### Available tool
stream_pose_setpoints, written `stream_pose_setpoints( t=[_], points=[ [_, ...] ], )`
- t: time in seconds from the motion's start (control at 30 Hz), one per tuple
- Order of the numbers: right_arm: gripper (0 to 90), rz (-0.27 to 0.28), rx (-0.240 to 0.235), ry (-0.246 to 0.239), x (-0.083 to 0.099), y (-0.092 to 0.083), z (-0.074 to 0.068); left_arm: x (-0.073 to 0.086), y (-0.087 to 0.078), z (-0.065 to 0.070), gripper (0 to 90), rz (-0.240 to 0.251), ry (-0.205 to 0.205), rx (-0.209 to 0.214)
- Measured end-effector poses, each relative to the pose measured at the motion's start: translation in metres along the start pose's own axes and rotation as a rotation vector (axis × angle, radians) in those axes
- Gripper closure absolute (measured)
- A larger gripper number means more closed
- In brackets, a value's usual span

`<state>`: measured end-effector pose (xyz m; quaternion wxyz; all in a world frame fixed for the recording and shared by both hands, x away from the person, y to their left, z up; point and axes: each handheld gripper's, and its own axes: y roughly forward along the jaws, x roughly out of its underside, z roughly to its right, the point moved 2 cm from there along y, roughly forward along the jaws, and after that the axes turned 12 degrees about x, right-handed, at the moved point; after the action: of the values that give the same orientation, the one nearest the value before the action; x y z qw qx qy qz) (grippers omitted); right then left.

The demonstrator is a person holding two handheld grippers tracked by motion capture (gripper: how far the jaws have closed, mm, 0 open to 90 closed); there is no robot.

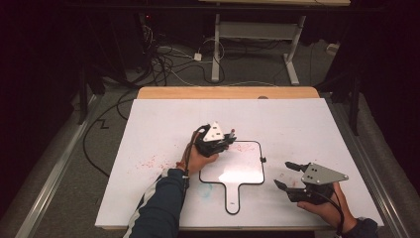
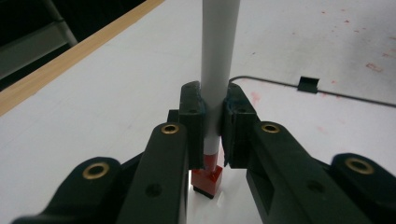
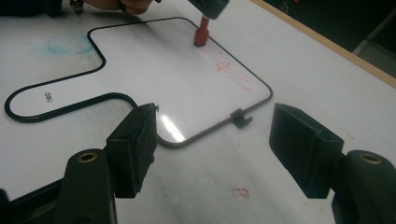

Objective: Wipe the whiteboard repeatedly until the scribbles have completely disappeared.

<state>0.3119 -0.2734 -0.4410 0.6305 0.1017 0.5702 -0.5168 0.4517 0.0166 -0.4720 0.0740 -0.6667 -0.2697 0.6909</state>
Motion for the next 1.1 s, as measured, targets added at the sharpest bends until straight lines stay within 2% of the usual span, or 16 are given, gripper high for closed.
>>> stream_pose_setpoints(
  t=[0.1, 0.3, 0.4, 0.53, 0.6, 0.73, 0.93, 1.1],
  points=[
    [33.2, 0.001, 0.003, 0.0, 0.001, -0.001, 0.001, -0.013, 0.019, 0.006, 78.7, -0.018, 0.039, 0.027],
    [33.2, 0.005, 0.01, 0.008, 0.002, -0.004, 0.005, -0.032, 0.052, 0.017, 78.7, -0.002, 0.049, 0.095],
    [33.2, 0.005, 0.01, 0.004, 0.003, -0.005, 0.006, -0.04, 0.064, 0.024, 78.7, -0.005, 0.065, 0.115],
    [33.2, 0.003, 0.004, -0.001, 0.003, -0.006, 0.005, -0.046, 0.074, 0.028, 78.7, -0.005, 0.08, 0.119],
    [33.2, 0.004, 0.005, -0.001, 0.003, -0.006, 0.005, -0.046, 0.075, 0.029, 78.7, -0.01, 0.089, 0.118],
    [33.3, 0.007, 0.006, -0.002, 0.003, -0.006, 0.006, -0.043, 0.068, 0.025, 78.7, -0.022, 0.081, 0.122],
    [33.3, 0.005, 0.007, -0.004, 0.003, -0.007, 0.006, -0.032, 0.05, 0.016, 78.8, -0.005, 0.041, 0.104],
    [33.2, 0.002, 0.009, -0.01, 0.003, -0.006, 0.005, -0.021, 0.034, 0.014, 78.7, 0.003, 0.023, 0.083]
  ],
)
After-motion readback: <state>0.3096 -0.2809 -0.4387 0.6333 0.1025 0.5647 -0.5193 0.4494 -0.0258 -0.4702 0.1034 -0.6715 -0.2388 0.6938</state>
